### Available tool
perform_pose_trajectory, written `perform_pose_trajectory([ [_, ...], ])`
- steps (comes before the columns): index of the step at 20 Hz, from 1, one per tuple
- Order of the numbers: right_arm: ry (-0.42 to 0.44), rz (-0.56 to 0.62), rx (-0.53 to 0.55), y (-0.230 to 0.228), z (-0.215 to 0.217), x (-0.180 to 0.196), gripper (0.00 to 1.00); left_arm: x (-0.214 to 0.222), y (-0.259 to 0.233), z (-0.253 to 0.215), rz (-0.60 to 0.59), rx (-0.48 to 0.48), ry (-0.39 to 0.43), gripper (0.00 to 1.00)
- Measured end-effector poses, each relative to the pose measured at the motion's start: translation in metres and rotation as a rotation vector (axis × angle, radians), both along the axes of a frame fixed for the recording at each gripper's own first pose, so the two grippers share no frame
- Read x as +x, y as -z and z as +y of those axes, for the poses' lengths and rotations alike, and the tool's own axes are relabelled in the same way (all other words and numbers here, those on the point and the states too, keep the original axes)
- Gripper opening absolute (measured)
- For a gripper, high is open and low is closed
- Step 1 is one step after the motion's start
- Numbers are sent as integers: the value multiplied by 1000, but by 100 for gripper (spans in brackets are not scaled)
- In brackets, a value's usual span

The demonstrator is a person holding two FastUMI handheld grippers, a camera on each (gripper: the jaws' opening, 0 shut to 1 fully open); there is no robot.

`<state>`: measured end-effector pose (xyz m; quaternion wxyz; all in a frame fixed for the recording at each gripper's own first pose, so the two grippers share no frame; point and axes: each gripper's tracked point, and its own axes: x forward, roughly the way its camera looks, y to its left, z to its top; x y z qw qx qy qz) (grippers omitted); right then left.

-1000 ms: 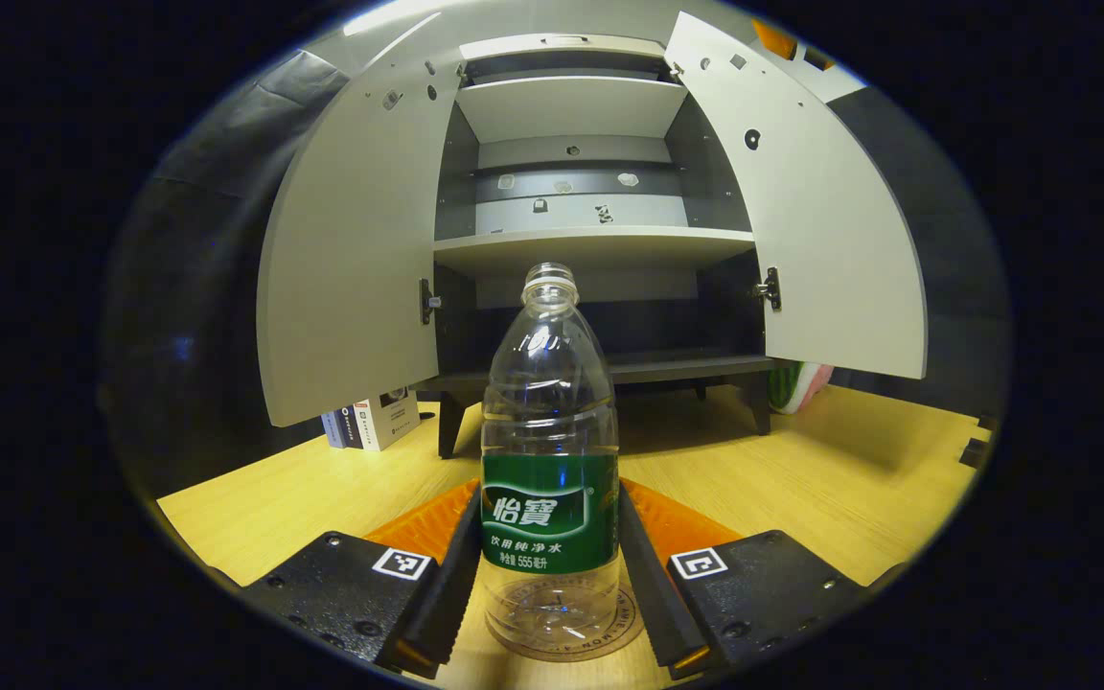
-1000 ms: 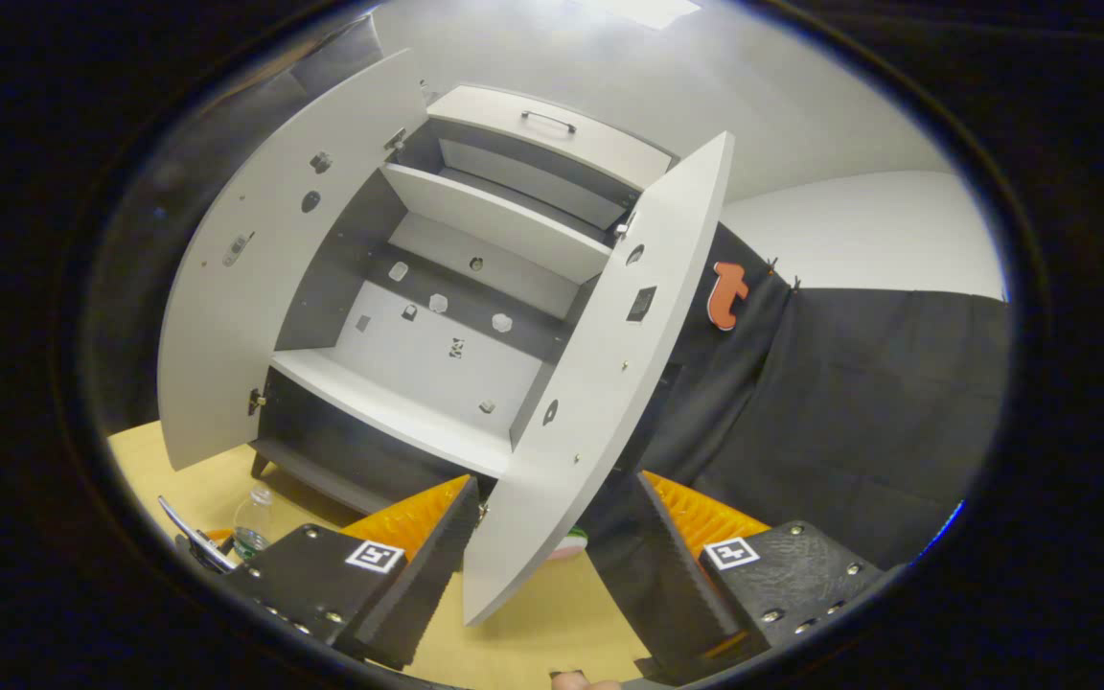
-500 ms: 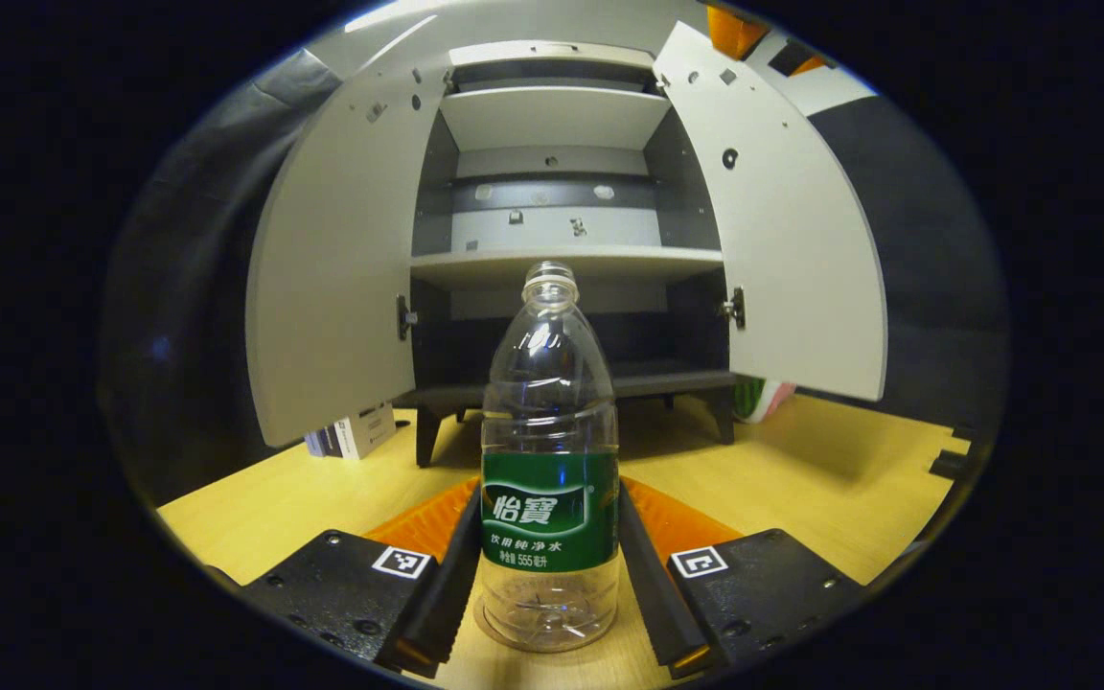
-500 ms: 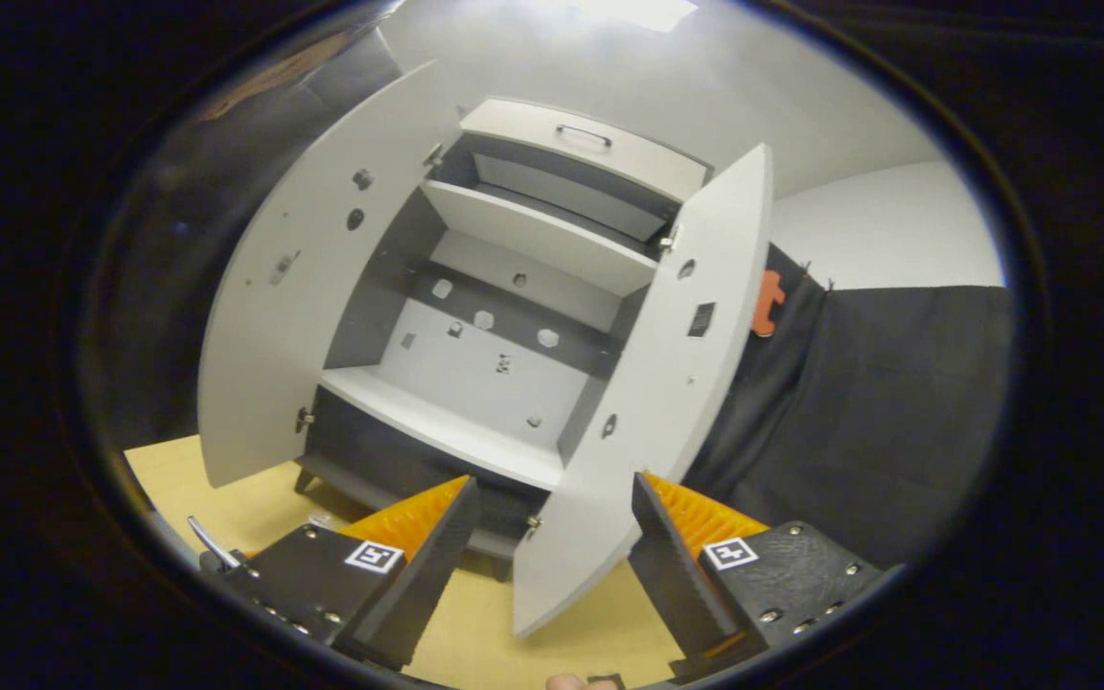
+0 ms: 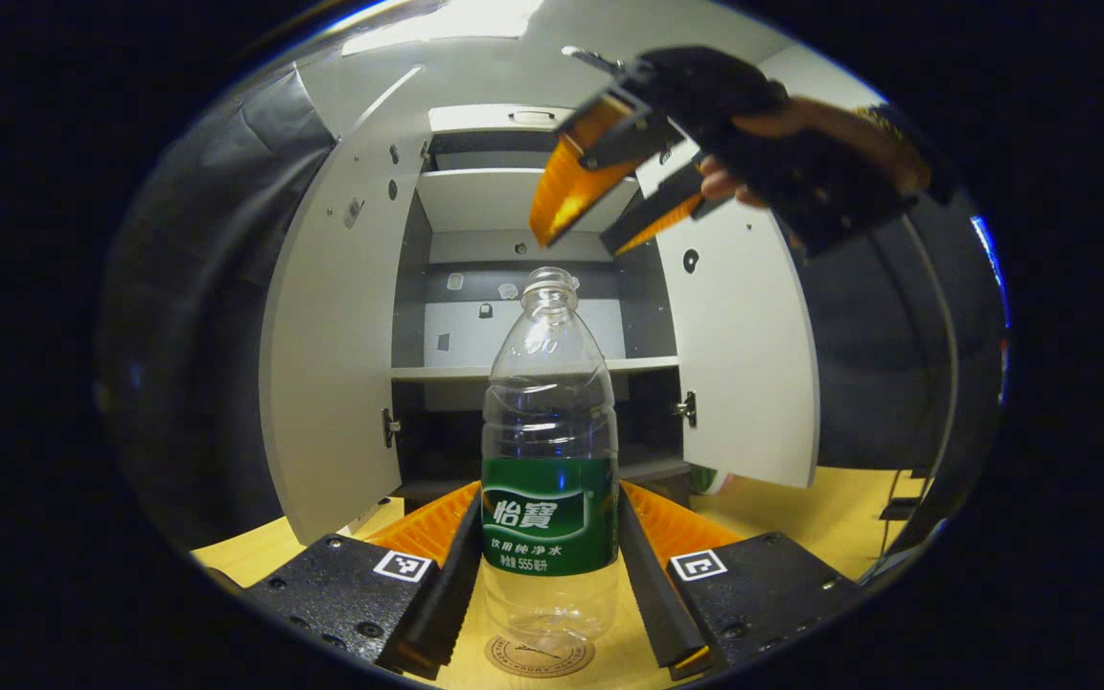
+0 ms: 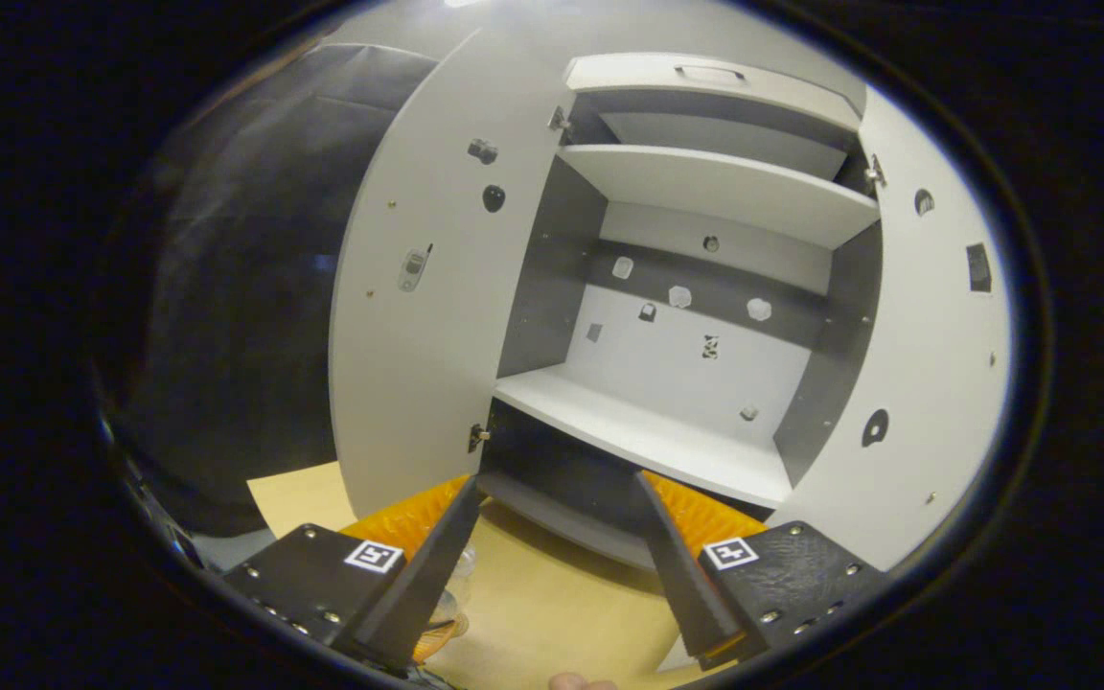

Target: Grasp the bottle in the cabinet with the left hand and place it on the coaster, then close the right door with the right hand and the left door with the left hand.

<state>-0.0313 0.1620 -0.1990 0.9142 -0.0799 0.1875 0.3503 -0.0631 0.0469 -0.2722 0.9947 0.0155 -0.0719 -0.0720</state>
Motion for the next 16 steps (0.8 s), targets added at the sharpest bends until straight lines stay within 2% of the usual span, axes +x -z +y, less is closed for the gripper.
perform_pose_trajectory([
  [2, -42, 70, 13, 21, -2, 11, 99, -2, -11, -5, -6, -23, 20, 76],
  [4, -79, 129, 71, 31, 2, 19, 99, -1, -9, -8, 24, -49, 32, 75],
  [7, -140, 162, 42, 47, -2, 31, 99, 2, -14, -6, 24, -49, 32, 76],
  [9, -221, 220, 70, 51, 12, 18, 99, 7, -16, -9, 29, -25, 47, 76],
  [11, -281, 229, 91, 45, 24, 10, 97, 11, -18, -3, 28, -24, 34, 76],
  [16, -356, 262, 78, 50, 32, -18, 94, 20, 5, 4, 93, 1, -7, 76],
])
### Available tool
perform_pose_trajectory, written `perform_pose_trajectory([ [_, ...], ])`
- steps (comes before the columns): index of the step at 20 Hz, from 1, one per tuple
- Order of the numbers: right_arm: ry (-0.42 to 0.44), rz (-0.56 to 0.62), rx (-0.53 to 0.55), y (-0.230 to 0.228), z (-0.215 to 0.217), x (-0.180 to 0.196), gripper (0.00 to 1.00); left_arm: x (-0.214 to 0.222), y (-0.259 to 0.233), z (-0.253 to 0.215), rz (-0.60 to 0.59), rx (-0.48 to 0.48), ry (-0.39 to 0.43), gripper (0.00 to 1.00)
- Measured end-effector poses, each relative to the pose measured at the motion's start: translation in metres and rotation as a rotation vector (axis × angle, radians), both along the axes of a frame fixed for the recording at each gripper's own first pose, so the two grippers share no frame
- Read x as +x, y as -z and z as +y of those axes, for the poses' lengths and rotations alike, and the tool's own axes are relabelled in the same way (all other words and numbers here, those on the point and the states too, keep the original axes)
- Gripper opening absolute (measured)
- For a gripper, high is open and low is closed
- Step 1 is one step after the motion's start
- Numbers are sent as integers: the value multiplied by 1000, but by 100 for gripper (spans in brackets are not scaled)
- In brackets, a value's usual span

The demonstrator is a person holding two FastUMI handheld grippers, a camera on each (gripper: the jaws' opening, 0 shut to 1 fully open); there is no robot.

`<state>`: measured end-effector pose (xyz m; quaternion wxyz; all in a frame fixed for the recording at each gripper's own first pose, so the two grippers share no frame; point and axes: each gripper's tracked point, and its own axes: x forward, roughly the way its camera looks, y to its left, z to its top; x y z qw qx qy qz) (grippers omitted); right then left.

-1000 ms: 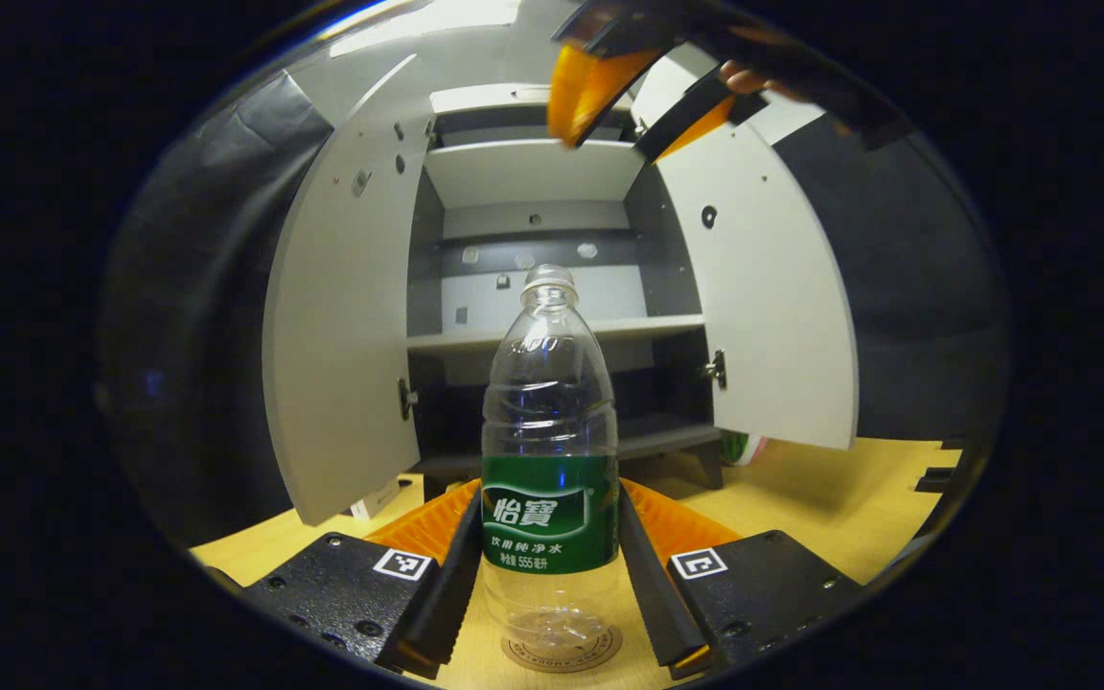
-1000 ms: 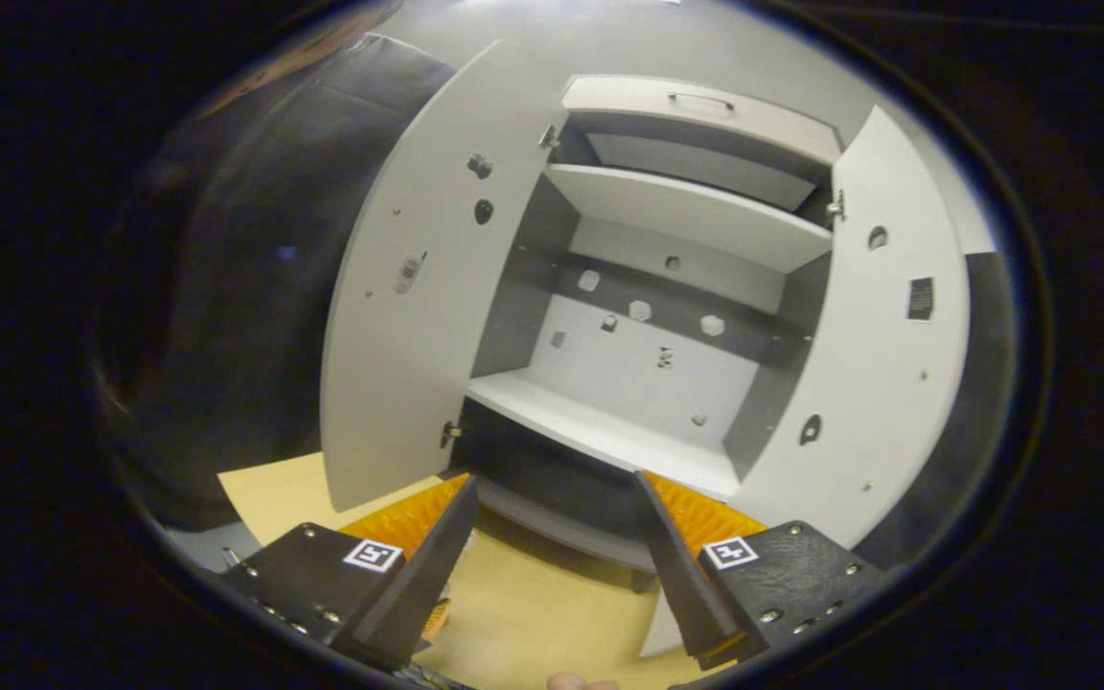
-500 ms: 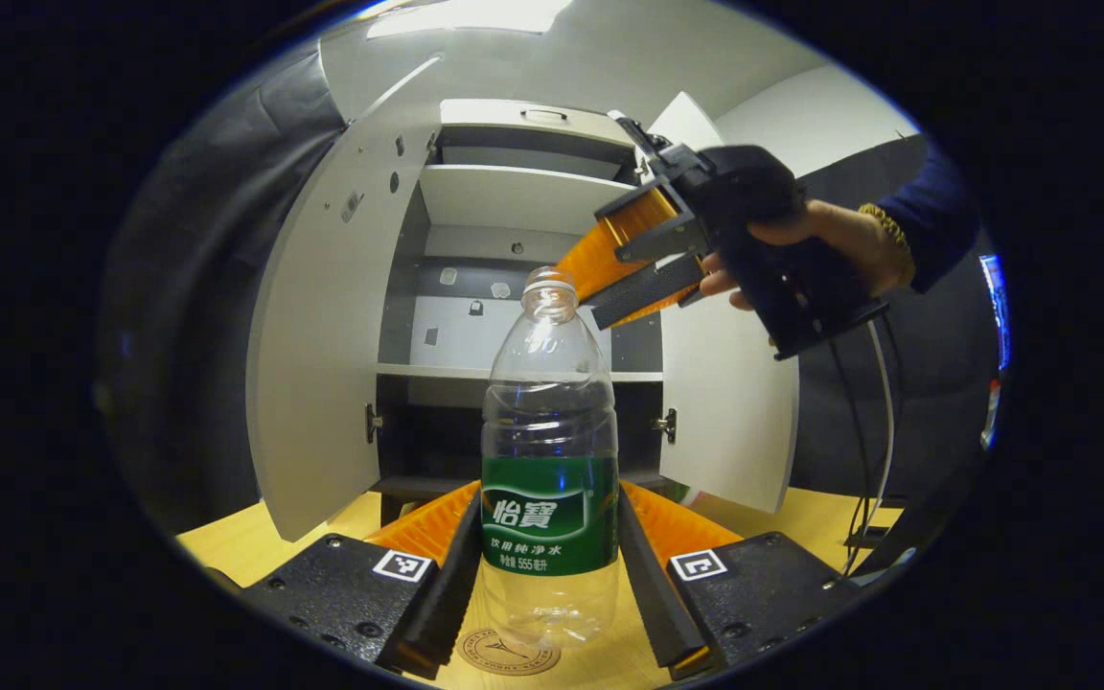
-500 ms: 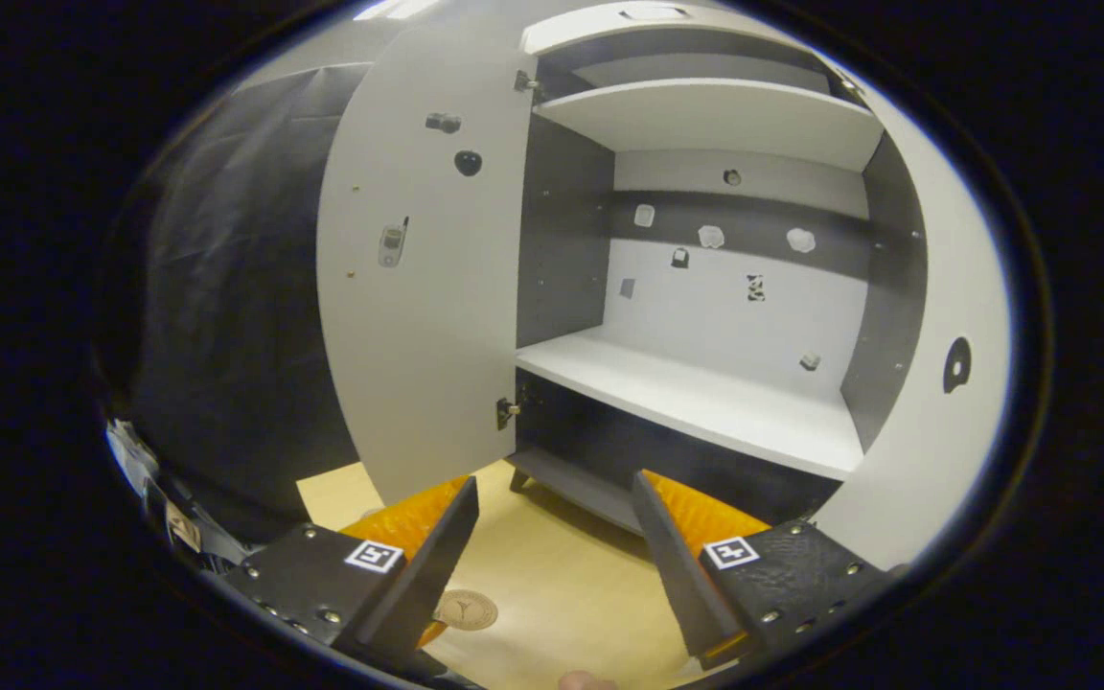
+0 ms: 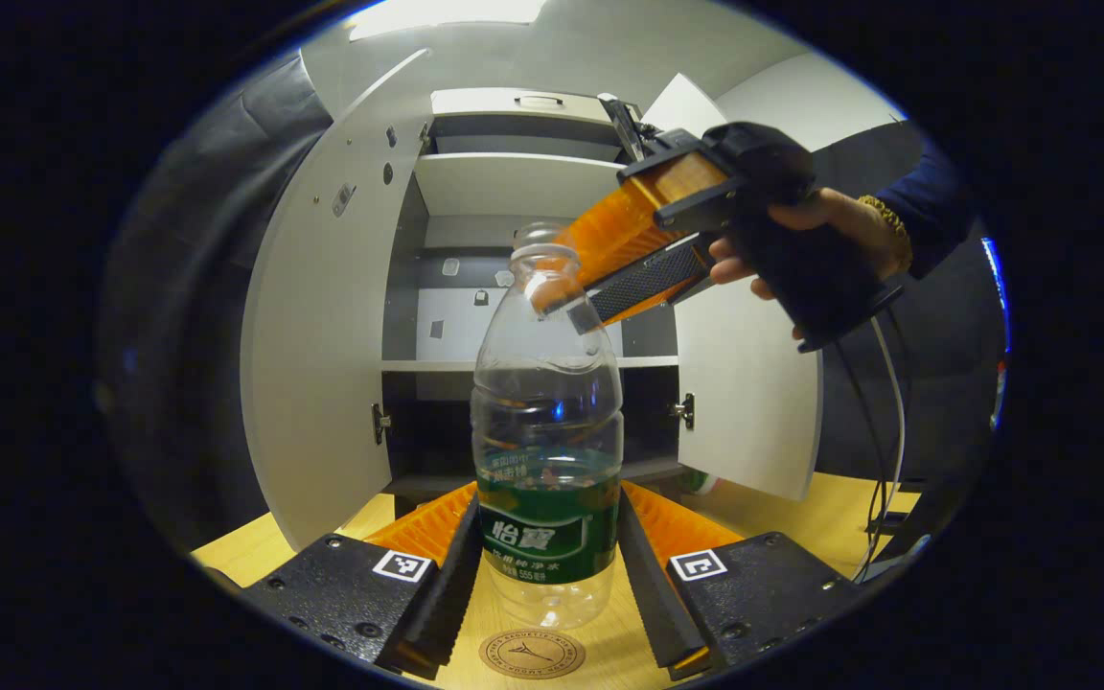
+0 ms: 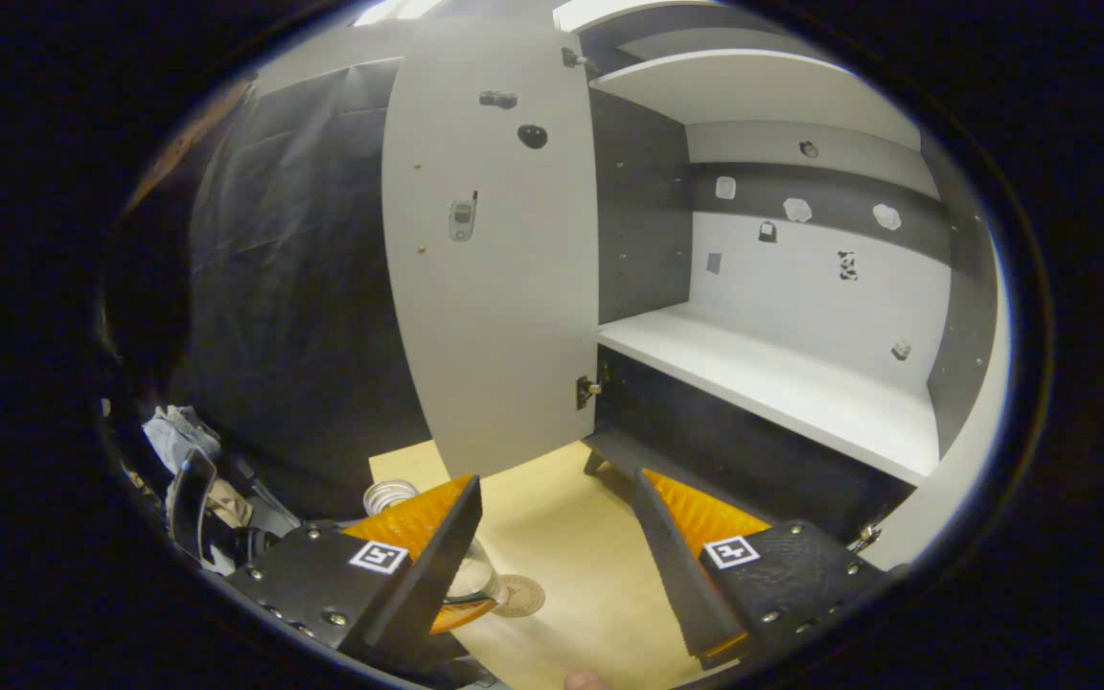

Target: Grasp the bottle in the cabinet with the left hand and place it on the coaster, then close the right door with the right hand and the left door with the left hand.

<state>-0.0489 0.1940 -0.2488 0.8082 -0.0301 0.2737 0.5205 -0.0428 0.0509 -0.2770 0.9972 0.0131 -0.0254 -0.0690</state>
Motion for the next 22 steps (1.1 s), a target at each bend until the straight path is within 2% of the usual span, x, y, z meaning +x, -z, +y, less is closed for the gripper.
perform_pose_trajectory([
  [2, -9, 7, -17, 7, 0, -7, 97, 2, 15, 0, 31, -8, -15, 76],
  [5, 65, -59, -53, 8, -16, 10, 97, 5, 41, 5, 62, -5, -50, 76],
  [8, 145, -76, -7, -21, -26, 18, 97, 13, 72, 9, 110, 2, -79, 76],
  [11, 237, -153, 34, -67, -46, 26, 94, 21, 100, 16, 164, -5, -113, 76],
  [14, 312, -223, 42, -102, -70, 34, 97, 26, 117, 20, 195, -4, -132, 76],
  [18, 395, -249, 55, -124, -96, 43, 94, 24, 143, 25, 254, -4, -153, 76],
  [19, 412, -241, 61, -124, -101, 44, 97, 23, 137, 25, 236, -11, -152, 76],
  [22, 440, -234, 74, -127, -110, 48, 94, 17, 143, 22, 247, 15, -149, 80],
])
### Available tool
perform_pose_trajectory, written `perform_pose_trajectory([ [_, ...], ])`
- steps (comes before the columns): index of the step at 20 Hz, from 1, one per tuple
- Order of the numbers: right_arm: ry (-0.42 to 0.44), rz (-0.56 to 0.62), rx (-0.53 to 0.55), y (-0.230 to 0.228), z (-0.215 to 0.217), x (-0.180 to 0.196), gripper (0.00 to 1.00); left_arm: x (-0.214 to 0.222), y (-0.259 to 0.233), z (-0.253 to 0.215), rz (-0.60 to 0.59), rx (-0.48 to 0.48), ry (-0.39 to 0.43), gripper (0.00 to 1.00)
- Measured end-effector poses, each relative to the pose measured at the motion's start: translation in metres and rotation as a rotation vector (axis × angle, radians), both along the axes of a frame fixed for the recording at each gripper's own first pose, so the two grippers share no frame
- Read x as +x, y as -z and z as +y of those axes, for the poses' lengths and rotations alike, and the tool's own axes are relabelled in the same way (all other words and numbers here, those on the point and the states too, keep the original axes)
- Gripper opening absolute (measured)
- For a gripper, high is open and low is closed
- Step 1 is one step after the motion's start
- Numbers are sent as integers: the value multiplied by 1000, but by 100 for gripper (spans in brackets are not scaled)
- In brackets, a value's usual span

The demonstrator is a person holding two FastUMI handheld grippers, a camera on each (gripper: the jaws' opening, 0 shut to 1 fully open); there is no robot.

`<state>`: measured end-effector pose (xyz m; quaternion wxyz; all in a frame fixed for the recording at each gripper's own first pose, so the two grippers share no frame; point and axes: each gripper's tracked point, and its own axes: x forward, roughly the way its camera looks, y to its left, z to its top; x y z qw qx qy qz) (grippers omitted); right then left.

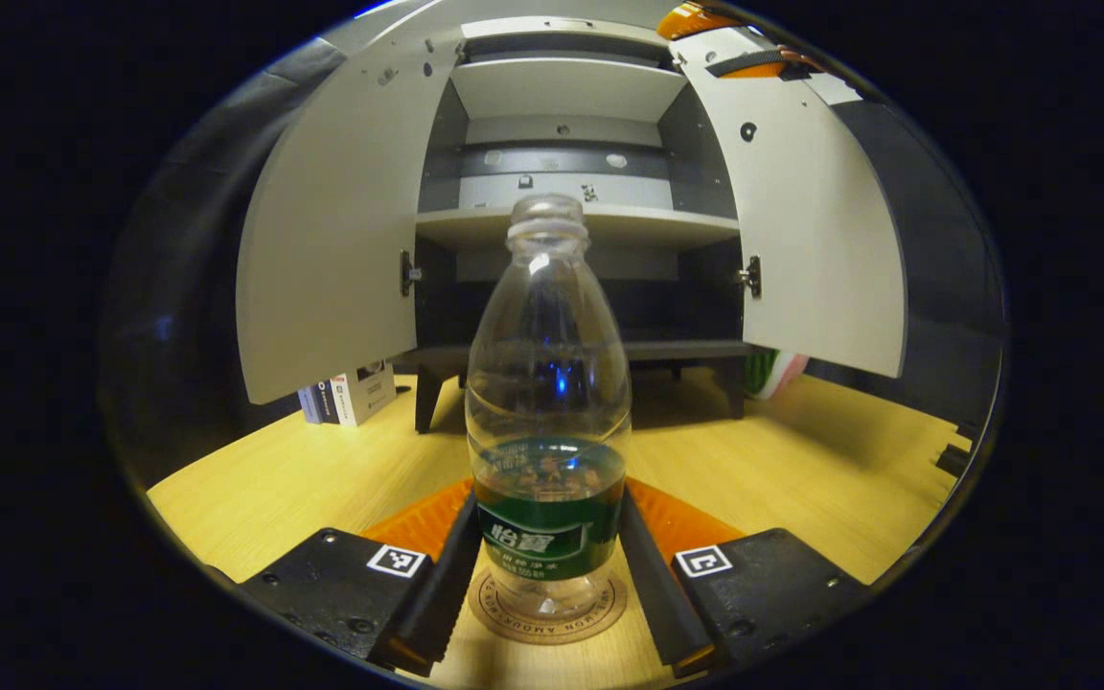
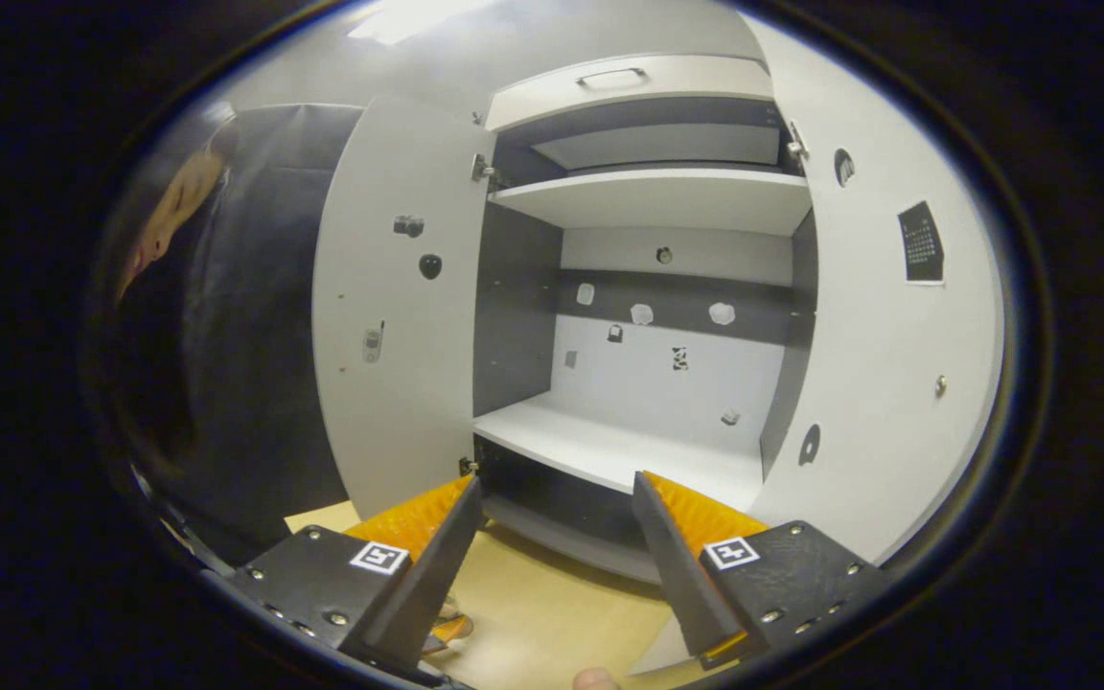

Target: Grasp the bottle in the cabinet with the left hand and place it on the coaster, then close the right door with the right hand and the left door with the left hand.

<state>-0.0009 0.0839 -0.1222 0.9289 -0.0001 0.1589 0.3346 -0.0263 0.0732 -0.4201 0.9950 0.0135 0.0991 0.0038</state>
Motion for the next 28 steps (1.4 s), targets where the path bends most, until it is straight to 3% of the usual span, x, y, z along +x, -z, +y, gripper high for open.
perform_pose_trajectory([
  [5, 6, 10, 23, 2, -1, 3, 96, -7, -3, -1, 22, -13, 17, 85],
  [8, 24, 19, 41, 4, -6, 6, 94, -12, -17, -4, 2, 4, 35, 97],
  [16, 67, 9, 86, -7, -26, 8, 97, -12, -57, -4, -17, 12, 28, 97],
  [21, 117, -26, 127, -34, -47, 7, 97, -14, -115, 5, -62, 25, 21, 96],
  [28, 272, -118, 156, -80, -105, -9, 94, -2, -232, -2, -148, -2, 84, 97],
])
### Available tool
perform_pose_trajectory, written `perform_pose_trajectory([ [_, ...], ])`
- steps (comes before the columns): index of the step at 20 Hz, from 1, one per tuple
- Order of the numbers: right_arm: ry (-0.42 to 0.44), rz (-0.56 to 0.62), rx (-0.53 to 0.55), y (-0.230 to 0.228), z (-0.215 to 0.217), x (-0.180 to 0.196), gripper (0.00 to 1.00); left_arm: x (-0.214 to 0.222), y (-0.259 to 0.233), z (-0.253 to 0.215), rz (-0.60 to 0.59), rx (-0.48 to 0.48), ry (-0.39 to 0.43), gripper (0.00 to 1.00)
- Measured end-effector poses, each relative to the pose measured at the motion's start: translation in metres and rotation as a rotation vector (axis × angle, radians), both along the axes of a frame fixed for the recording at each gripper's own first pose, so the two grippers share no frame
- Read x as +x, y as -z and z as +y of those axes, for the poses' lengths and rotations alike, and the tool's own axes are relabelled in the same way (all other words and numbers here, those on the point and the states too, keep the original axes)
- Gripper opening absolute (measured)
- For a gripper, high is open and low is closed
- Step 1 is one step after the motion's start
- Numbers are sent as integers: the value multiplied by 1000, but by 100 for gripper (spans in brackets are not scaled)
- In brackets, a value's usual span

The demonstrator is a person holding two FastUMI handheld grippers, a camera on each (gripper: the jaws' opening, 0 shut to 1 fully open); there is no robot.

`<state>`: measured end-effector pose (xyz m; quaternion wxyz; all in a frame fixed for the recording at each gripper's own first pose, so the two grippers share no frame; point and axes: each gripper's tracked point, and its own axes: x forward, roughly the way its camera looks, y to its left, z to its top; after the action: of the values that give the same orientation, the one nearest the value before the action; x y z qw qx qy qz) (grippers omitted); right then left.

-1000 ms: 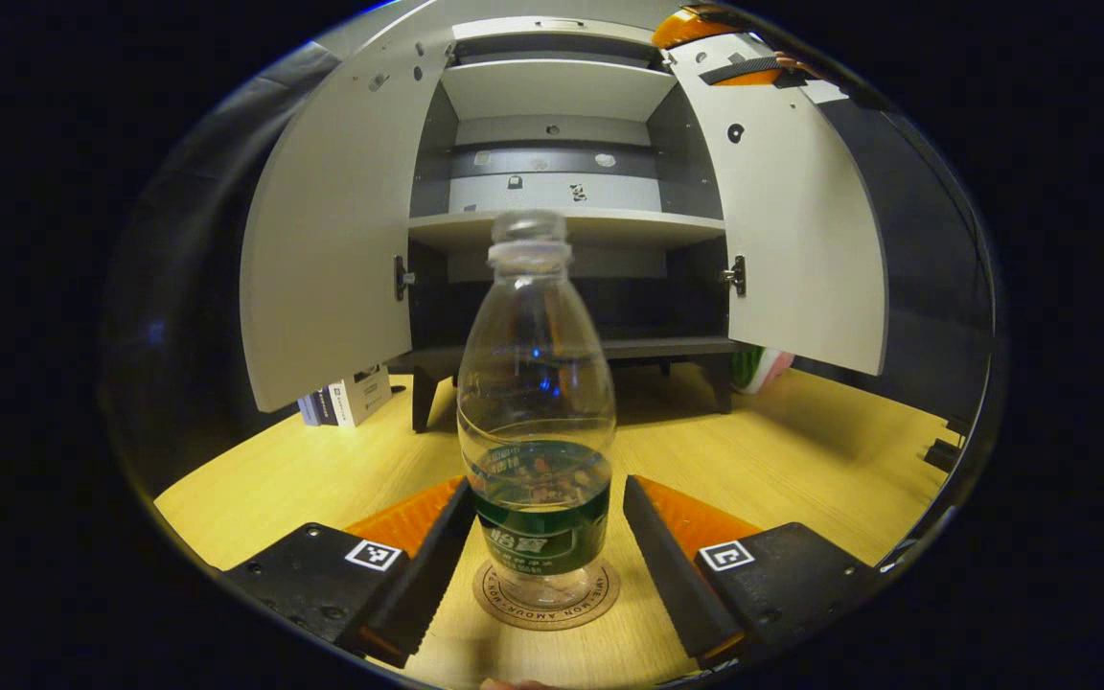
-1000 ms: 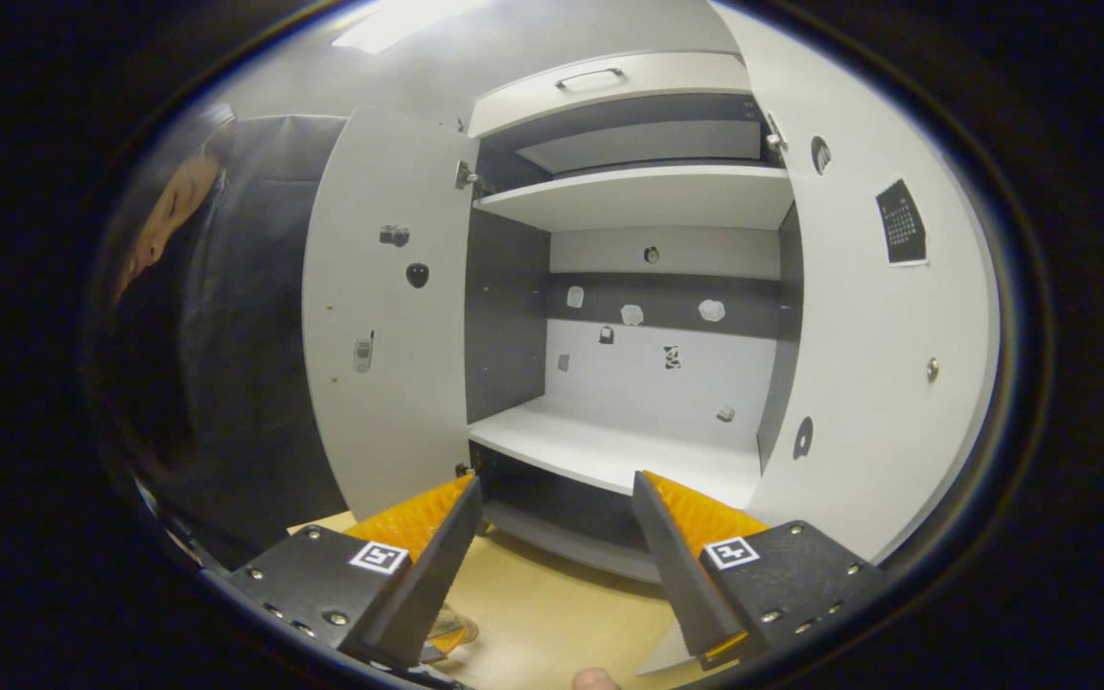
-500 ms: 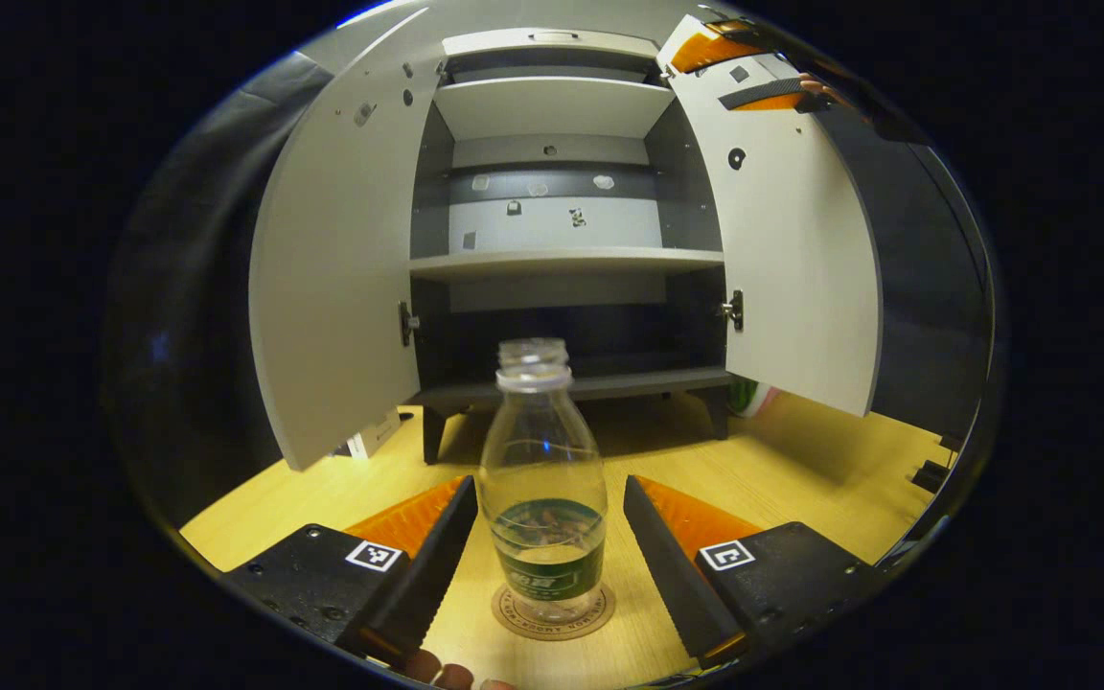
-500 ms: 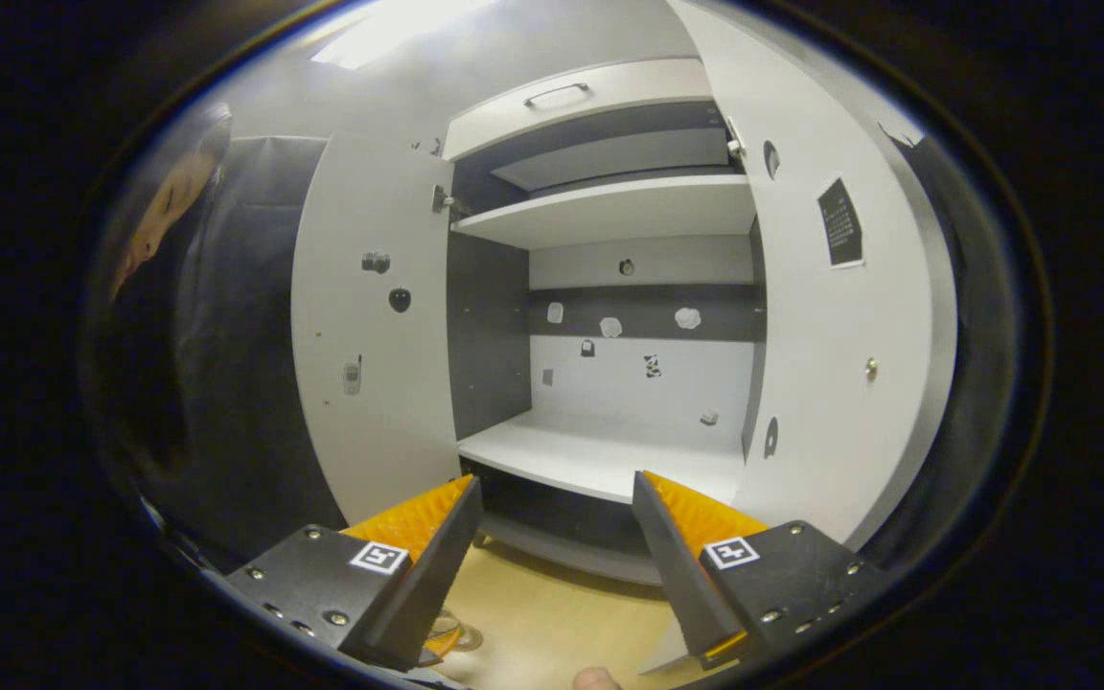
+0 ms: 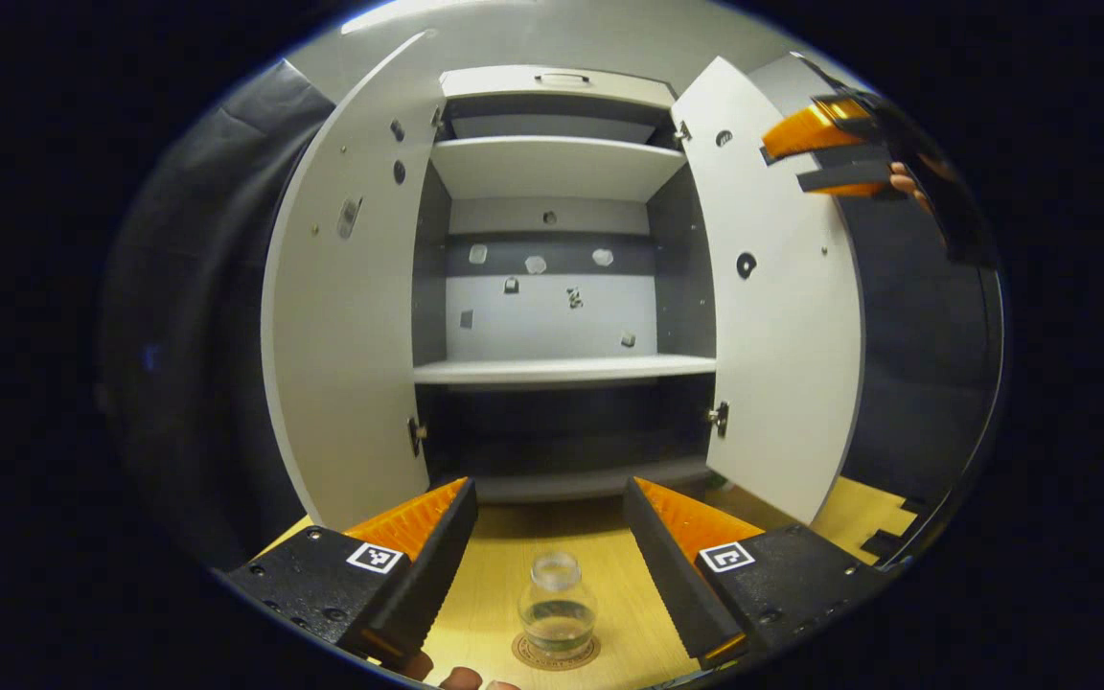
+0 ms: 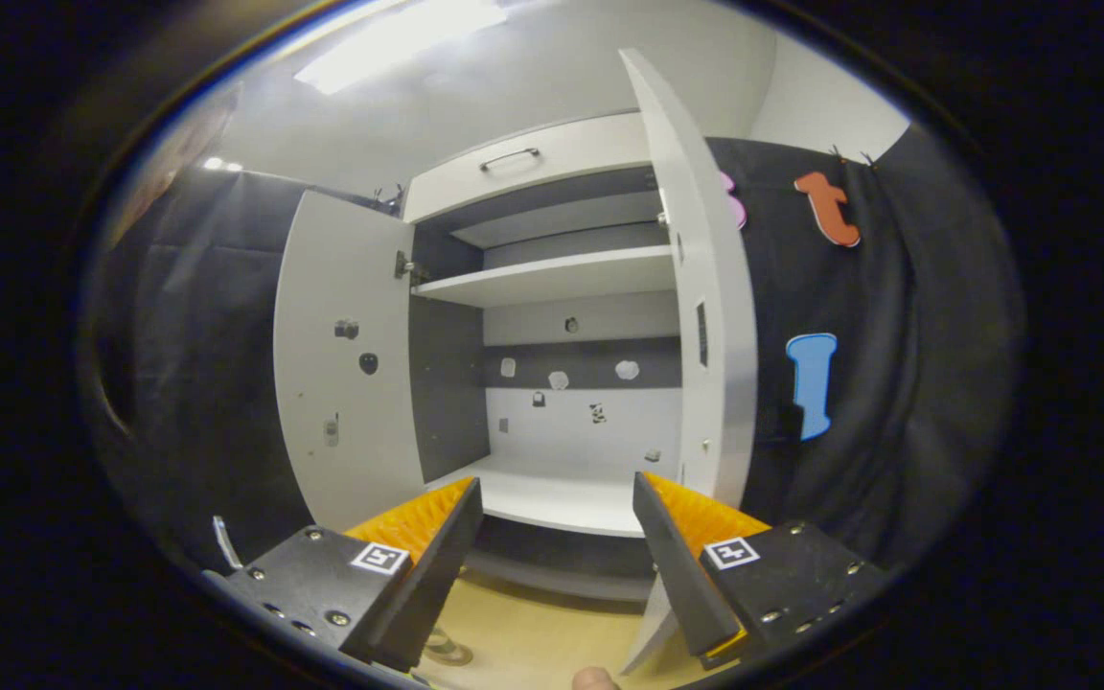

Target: Grasp the bottle in the cabinet with the left hand and place it on the coaster, then close the right door with the right hand and the left door with the left hand.

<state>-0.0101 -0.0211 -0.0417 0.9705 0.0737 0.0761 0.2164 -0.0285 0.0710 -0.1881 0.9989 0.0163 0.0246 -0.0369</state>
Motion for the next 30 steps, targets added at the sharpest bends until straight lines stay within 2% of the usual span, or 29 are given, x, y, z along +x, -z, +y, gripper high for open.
perform_pose_trajectory([
  [3, 89, -46, -2, -21, -30, -9, 96, 13, -45, -3, -31, 32, 46, 96],
  [7, 273, -130, -3, -54, -90, -14, 96, 27, -95, -8, -67, 36, 82, 96],
  [10, 407, -152, -30, -58, -136, -9, 96, 33, -129, -11, -93, -58, 75, 96],
  [12, 462, -110, -64, -41, -153, 1, 93, 36, -144, -4, -80, -89, 49, 96],
  [13, 473, -104, -75, -38, -155, 7, 96, 37, -147, 1, -73, -96, 38, 96],
  [16, 471, -77, -114, -22, -151, 28, 94, 35, -155, 10, -47, -111, 31, 97],
  [19, 427, -49, -84, -17, -135, 41, 96, 25, -163, 24, -43, -98, 17, 97],
  [21, 408, -31, -84, -10, -133, 46, 94, 13, -170, 35, -50, -100, -3, 97],
  [24, 373, -1, -45, -9, -123, 44, 96, -4, -174, 59, -50, -117, -84, 97],
  [25, 349, 3, -40, -9, -115, 46, 93, -11, -174, 73, -48, -113, -125, 96],
  [26, 320, -3, -41, -10, -104, 46, 95, -17, -177, 87, -50, -106, -166, 94],
  [28, 256, -7, -30, -11, -76, 47, 96, -30, -179, 113, -57, -109, -242, 96],
  [30, 197, -4, -3, -8, -45, 51, 93, -44, -181, 143, -65, -111, -320, 97],
])
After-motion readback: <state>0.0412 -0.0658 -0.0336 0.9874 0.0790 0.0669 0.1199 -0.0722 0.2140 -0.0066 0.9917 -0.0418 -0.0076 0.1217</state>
